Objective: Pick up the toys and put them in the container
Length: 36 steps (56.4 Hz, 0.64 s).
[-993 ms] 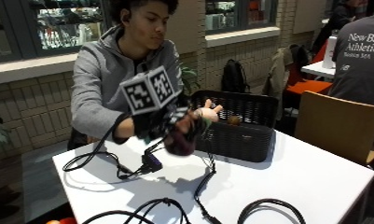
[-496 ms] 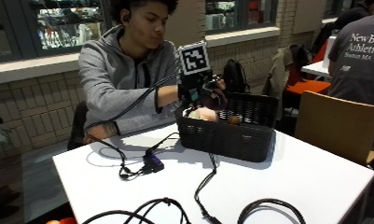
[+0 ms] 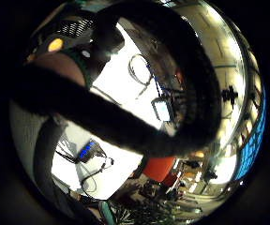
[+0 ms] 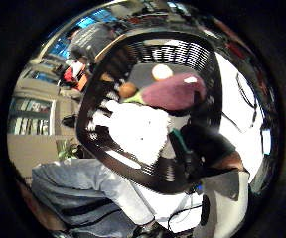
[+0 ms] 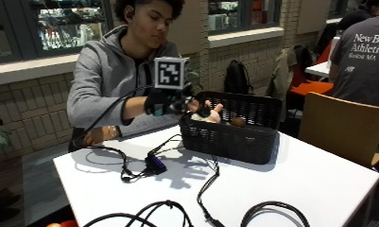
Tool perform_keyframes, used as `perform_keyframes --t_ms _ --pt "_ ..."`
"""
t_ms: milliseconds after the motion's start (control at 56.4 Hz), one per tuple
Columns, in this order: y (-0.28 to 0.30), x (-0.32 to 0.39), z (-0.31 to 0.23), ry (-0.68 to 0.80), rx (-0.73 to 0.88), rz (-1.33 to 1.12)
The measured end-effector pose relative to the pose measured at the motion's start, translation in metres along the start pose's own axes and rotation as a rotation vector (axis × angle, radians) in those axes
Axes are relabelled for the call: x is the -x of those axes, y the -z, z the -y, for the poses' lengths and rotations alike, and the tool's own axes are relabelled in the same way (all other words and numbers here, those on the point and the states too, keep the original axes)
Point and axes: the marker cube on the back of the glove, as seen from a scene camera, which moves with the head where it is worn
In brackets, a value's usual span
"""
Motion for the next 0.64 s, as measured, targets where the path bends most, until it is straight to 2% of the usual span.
perform_keyframes --t_ms 142,319,461,638 --pt "-0.061 -0.050 -0.083 -0.227 0.115 0.077" --pt "-0.108 -0.094 -0.178 -0.445 0.210 0.245" --pt "-0.140 -0.114 -0.236 -0.517 0.248 0.279" --pt "-0.156 -0.119 -0.255 -0.536 0.181 0.351"
